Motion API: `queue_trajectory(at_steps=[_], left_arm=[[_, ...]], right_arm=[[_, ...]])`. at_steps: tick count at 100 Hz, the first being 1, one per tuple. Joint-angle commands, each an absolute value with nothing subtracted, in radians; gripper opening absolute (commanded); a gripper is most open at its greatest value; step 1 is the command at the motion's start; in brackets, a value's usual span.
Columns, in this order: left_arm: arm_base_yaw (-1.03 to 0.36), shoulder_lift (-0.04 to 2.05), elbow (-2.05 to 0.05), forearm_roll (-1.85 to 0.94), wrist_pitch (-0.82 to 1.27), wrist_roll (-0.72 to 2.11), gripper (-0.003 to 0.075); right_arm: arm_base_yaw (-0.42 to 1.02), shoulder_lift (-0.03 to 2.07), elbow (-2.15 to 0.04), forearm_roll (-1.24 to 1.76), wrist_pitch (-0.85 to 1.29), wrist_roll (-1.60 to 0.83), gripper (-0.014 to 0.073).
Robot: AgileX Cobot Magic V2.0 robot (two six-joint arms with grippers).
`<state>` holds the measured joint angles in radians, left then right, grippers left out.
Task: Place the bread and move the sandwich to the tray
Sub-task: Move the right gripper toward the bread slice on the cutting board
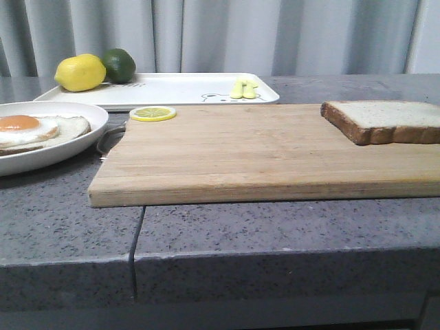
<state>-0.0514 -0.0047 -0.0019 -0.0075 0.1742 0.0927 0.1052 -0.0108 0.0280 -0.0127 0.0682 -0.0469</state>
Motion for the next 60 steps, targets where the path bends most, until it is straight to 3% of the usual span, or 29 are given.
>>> queue_trajectory(at_steps=[1,60], left_arm=[[-0.047,-0.034,0.015,-0.011,0.088,0.085,-0.002],[-0.047,-0.034,0.015,-0.011,0.068,0.085,-0.002]], right_arm=[[0.098,-0.03,0.029,-0.021,-0.005,-0.049,-0.007],[0.098,-0.03,0.029,-0.021,-0.009,-0.049,-0.007]])
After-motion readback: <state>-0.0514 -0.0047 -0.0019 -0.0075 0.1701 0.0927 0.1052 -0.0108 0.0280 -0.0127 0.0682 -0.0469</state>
